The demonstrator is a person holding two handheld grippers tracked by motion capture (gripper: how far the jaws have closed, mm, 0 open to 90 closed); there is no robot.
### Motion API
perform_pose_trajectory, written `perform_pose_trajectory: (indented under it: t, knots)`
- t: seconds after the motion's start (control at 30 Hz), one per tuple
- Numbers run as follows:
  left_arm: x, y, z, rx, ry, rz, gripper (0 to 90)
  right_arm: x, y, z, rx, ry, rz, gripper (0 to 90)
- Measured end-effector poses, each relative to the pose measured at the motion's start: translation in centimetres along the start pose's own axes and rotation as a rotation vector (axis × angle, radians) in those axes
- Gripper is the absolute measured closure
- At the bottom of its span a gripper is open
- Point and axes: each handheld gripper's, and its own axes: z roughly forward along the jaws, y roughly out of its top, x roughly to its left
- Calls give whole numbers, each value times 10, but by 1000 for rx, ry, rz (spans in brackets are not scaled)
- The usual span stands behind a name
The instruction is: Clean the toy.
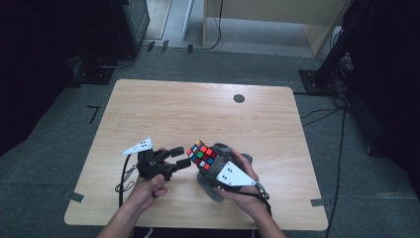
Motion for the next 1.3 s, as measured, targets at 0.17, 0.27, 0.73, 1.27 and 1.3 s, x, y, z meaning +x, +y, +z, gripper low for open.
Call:
perform_pose_trajectory:
  t: [0.17, 0.27, 0.73, 1.27, 1.3]
  knots:
    - [4, -1, -7, 2, 99, 111, 263, -15, 1, -6, 17, -7, 115, 345]
    - [2, -6, -4, 41, 196, 233, 268, -21, 3, -9, 22, 2, 189, 345]
    - [-27, -28, 19, 141, 289, 607, 228, -20, 21, -10, 70, 105, 465, 345]
    - [-44, -40, 27, 139, 341, 807, 168, -8, 27, -2, 153, 177, 597, 344]
    - [-44, -41, 28, 141, 344, 815, 169, -7, 27, -1, 155, 182, 596, 344]
